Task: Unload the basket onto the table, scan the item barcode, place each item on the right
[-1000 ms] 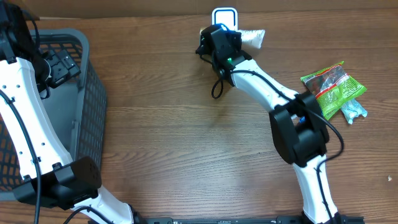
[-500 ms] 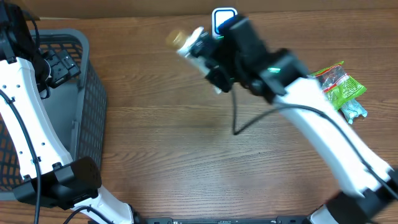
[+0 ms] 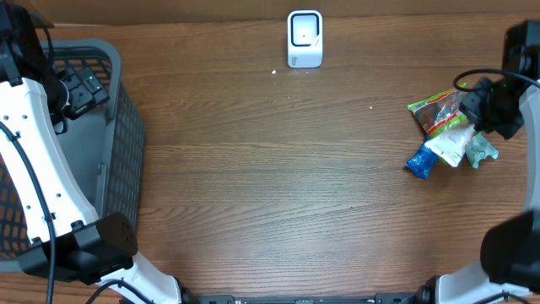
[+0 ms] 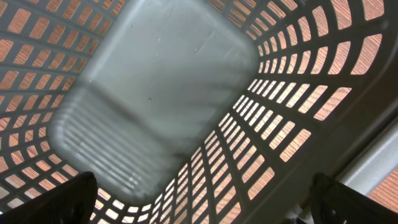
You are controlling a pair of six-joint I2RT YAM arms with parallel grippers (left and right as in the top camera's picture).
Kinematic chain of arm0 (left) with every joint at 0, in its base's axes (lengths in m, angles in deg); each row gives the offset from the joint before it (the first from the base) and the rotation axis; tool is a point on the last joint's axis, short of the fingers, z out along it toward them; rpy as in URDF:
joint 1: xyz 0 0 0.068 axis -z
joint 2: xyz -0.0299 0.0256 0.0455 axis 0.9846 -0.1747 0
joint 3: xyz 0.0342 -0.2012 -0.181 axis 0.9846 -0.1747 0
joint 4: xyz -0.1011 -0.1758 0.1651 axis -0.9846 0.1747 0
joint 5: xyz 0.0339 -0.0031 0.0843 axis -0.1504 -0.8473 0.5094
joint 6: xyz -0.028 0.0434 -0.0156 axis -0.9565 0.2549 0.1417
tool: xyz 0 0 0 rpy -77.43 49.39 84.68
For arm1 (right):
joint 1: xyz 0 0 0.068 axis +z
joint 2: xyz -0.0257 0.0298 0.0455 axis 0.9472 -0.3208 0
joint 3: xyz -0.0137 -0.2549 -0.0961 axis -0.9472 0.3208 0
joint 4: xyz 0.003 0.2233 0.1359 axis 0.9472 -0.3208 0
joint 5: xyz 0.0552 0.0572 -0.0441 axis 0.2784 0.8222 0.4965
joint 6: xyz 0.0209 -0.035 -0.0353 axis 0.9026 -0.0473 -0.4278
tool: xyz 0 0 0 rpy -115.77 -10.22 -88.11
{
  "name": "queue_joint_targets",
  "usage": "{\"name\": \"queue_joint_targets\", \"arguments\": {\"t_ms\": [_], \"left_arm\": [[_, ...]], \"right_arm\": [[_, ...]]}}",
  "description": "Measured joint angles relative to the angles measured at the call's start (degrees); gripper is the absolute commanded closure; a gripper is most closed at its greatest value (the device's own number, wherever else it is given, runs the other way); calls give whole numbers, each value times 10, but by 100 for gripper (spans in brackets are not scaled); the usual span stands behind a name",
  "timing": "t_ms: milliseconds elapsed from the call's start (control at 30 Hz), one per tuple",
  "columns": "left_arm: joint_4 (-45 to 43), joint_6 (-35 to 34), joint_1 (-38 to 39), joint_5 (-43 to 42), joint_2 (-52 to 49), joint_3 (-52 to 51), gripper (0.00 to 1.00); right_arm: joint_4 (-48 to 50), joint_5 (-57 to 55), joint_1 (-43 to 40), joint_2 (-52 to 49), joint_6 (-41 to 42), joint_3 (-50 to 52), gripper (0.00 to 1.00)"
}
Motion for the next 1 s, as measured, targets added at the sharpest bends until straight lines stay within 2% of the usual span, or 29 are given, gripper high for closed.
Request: {"name": "queue_joint_targets", "arguments": {"t_ms": [133,167,200,233,300,333,533,667,767,1000], "left_arm": [[0,0,0,0,0,0,1],[0,0,0,0,0,0,0],[0,0,0,0,0,0,0],[0,0,0,0,0,0,0],[0,0,0,0,0,0,1],[0,0,0,0,0,0,1],[-2,0,0,0,0,0,1],[-50,0,0,-5,0,0,0],[-45,0,0,-45,0,0,0],[-19,15,4,-146,0,0,1]], "right_arm": [[22,1,-49,-48,13,50,94],[26,2,-62,-59,16,61,87],[32,1,-71,-64,19,68,68],[36,1,-79,-66,21,72,56],[45,1,-82,-64,23,72,44],[46,5,-80,-64,24,72,42],[32,74,-80,-64,-3,59,40],[20,161,-77,-58,-55,18,39],[21,238,-54,-18,-98,-7,39],[31,266,13,101,-133,-19,33]]}}
